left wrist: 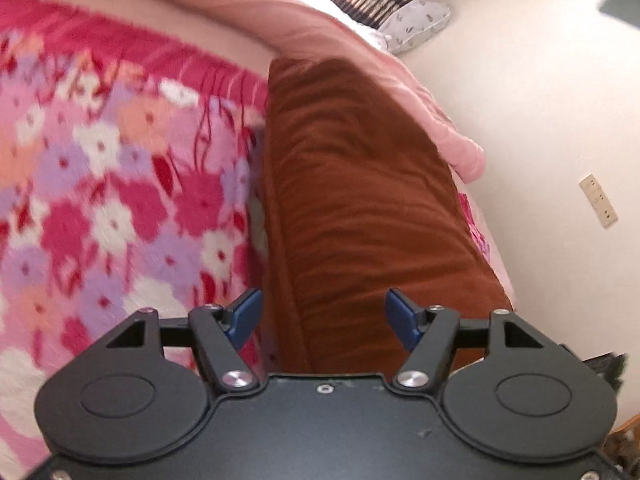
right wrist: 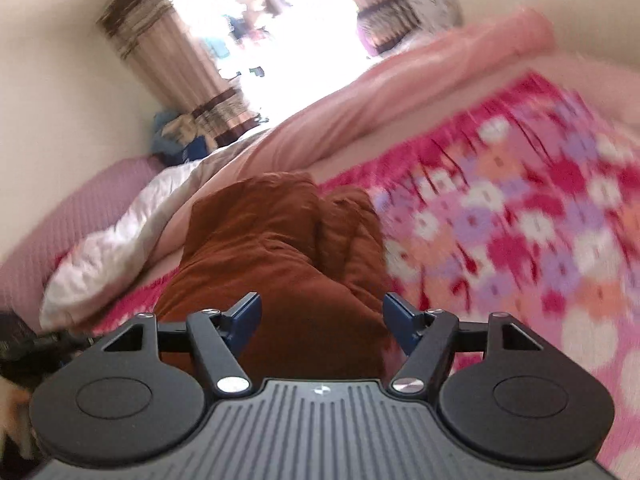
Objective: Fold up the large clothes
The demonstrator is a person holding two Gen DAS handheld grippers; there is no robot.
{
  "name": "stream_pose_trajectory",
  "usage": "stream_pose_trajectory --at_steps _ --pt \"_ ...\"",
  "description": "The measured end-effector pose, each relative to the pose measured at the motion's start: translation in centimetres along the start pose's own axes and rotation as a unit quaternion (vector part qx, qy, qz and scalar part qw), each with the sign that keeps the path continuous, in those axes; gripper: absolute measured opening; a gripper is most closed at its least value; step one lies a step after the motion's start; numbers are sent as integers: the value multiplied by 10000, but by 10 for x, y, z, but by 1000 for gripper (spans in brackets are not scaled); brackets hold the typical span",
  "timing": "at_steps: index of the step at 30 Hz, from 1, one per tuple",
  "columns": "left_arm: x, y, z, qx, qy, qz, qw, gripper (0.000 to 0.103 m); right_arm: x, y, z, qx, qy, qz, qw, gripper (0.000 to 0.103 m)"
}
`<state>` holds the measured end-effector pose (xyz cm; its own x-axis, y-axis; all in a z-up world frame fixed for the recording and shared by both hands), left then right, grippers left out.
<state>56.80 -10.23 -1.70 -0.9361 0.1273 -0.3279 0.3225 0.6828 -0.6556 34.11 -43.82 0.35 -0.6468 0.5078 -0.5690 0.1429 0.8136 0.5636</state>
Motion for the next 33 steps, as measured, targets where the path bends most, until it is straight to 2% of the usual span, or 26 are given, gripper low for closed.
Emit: stream_pose_trajectory --at_steps 3,5,6,8,11,14,15,17,20,22,25,30,33 --pt "-5 1 11 317 110 -76 9994 68 7 -25 13 -650 138 585 9961 81" --pt "-7 -1 17 312 157 -100 9993 68 9 -36 23 -1124 210 912 9892 81" --pt "-10 -2 21 310 184 -114 9993 70 8 -39 29 -1217 236 997 9873 81" --pt "-14 -1 26 305 201 -163 9992 74 9 -40 37 -1166 217 1025 9876 89" --pt "-19 4 32 307 229 -248 9990 78 10 -47 56 -1399 257 1336 9808 102" --pt "-20 2 38 250 227 -199 9992 76 11 -43 72 -1251 298 1214 9842 102" --pt "-19 0 38 226 200 -139 9994 74 10 -38 74 -1251 303 1144 9851 96" --pt "-19 -4 37 187 151 -13 9997 72 8 -32 73 -1088 229 947 9893 72" --pt "-17 -6 35 164 56 50 9998 66 5 -22 68 -933 141 562 9939 52" --pt "-13 -9 31 102 -22 113 9999 60 5 -15 61 -840 62 337 9959 45" --pt "-7 -18 26 -55 -204 260 9994 51 7 -7 56 -681 -58 128 9976 39" --pt "6 -31 9 -223 -504 524 9971 43 12 -3 48 -692 -252 14 9973 36" --pt "14 -32 -7 -120 -653 556 9962 42 15 5 41 -632 -296 -127 9975 35"
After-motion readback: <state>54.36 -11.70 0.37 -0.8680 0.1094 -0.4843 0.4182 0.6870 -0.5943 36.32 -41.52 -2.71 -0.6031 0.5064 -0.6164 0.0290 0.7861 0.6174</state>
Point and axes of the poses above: each gripper's, at about its wrist camera, not at the fingertips, and z roughly the way its jaws point, y to its left, x to its underside, the point moved 2 cm from there along z, roughly the way its jaws point, and after that the axes turned 15 degrees about y, right-handed, at the moved point
